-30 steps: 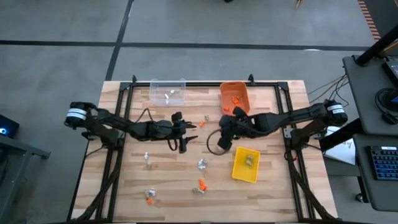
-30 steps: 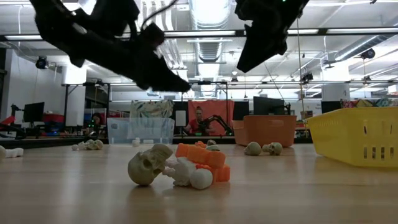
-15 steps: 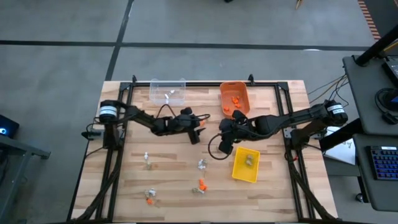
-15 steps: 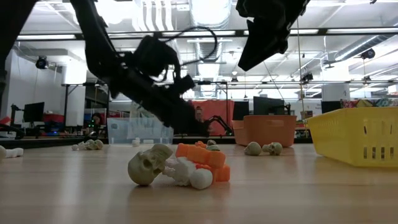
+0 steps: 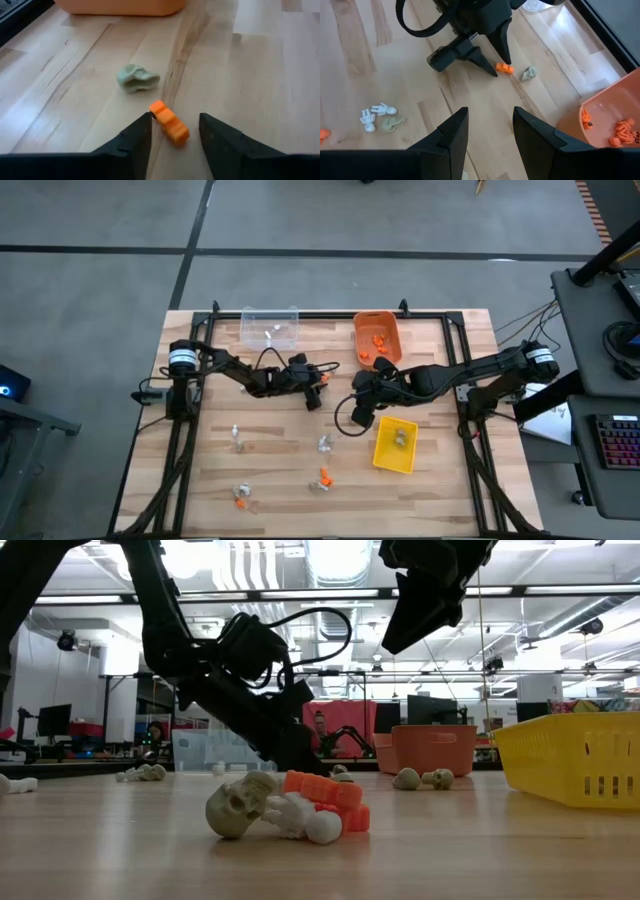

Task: Sort Halloween decoration
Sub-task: Put the orange skeleton toy into the orange bin

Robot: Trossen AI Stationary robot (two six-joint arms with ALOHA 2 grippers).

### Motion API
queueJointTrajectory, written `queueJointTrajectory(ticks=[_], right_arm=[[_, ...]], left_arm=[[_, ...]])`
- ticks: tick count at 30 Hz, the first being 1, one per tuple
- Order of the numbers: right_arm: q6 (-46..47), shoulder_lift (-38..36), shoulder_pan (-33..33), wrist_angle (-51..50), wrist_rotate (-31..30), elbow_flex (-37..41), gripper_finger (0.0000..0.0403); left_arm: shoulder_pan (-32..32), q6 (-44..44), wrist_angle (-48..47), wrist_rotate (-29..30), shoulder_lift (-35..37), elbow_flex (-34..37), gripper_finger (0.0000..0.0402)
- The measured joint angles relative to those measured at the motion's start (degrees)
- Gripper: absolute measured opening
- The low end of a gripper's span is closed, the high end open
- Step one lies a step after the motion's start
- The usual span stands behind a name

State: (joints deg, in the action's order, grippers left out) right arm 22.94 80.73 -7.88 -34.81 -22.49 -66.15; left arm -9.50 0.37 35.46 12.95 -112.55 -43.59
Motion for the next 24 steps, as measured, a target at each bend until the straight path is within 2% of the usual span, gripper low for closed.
queueJointTrajectory(ticks=[7, 11, 14, 17, 24], right_arm=[[-0.3, 0.0, 0.0, 1.1, 0.0, 0.2, 0.0146], [-3.1, 0.0, 0.0, 6.2, -0.1, 2.2, 0.0146], [-6.6, 0.0, 0.0, 12.1, 0.0, 4.8, 0.0146], [-10.0, 0.0, 0.0, 17.1, 0.0, 7.2, 0.0146], [-17.4, 0.1, 0.0, 29.8, 0.0, 12.2, 0.0146]], left_arm=[[0.0, -1.2, -0.1, 0.0, 0.0, 0.1, 0.0054], [0.1, -2.7, -0.3, -0.9, 0.8, 0.1, 0.0010], [0.3, -3.1, -0.1, -3.5, 2.5, 0.2, 0.0010], [0.9, -3.0, 0.0, -3.6, 5.4, 0.9, 0.0008], [1.9, -1.9, 2.3, -6.9, 16.5, 5.8, 0.0002]])
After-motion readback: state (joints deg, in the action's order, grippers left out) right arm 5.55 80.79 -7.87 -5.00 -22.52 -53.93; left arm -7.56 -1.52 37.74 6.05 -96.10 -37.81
